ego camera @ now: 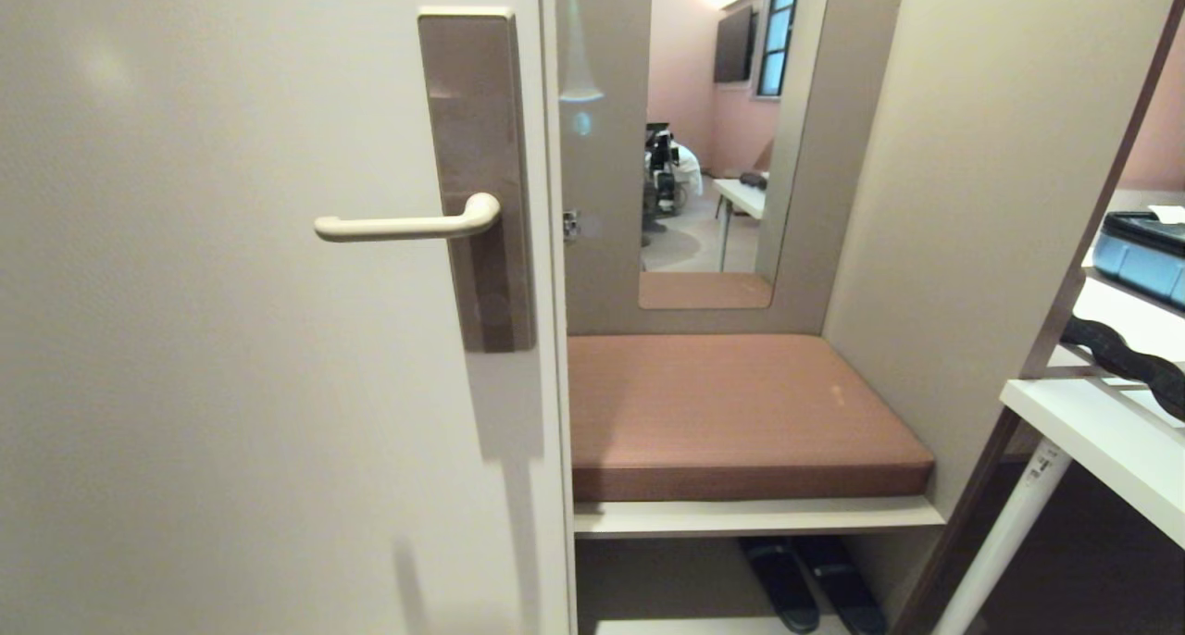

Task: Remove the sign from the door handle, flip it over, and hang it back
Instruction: Hand it to the other hand

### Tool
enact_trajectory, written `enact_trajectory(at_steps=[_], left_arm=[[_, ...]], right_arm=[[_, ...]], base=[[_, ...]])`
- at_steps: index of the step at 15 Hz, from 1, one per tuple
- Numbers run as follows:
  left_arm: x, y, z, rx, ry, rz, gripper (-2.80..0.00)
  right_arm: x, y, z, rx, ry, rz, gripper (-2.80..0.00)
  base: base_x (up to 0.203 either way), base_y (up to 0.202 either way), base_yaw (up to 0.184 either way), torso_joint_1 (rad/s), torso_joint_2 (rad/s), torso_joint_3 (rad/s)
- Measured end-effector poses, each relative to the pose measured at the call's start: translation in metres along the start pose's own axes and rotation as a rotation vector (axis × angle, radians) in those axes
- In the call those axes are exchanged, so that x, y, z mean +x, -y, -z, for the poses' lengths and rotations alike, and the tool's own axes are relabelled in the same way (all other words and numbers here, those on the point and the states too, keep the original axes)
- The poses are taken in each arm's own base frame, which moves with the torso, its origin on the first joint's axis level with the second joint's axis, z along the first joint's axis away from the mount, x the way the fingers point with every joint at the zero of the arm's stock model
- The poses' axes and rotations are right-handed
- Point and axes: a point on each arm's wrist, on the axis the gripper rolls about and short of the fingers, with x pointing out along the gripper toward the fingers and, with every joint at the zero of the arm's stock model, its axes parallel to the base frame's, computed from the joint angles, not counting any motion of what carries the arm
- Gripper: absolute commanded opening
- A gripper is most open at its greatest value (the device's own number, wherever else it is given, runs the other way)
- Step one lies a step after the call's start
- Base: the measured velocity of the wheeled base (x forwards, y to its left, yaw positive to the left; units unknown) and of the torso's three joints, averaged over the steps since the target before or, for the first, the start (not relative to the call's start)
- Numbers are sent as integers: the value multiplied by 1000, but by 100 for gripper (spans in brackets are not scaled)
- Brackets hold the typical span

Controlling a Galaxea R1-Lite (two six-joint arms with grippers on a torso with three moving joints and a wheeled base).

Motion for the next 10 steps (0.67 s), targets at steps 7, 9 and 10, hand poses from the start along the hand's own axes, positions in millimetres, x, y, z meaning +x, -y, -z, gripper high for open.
enact_trajectory(at_steps=[7, 9, 10], left_arm=[[-2, 1, 0, 50, -34, 23, -280], [-5, 1, -7, 49, -35, 44, -280], [-6, 2, -13, 49, -33, 68, -280]], right_arm=[[25, 6, -61, -1, -71, -40, -280], [34, 7, -71, 0, -85, -47, -280], [38, 8, -75, 0, -86, -48, -280]], base=[[0, 0, 0, 0, 0, 0], [0, 0, 0, 0, 0, 0], [0, 0, 0, 0, 0, 0]])
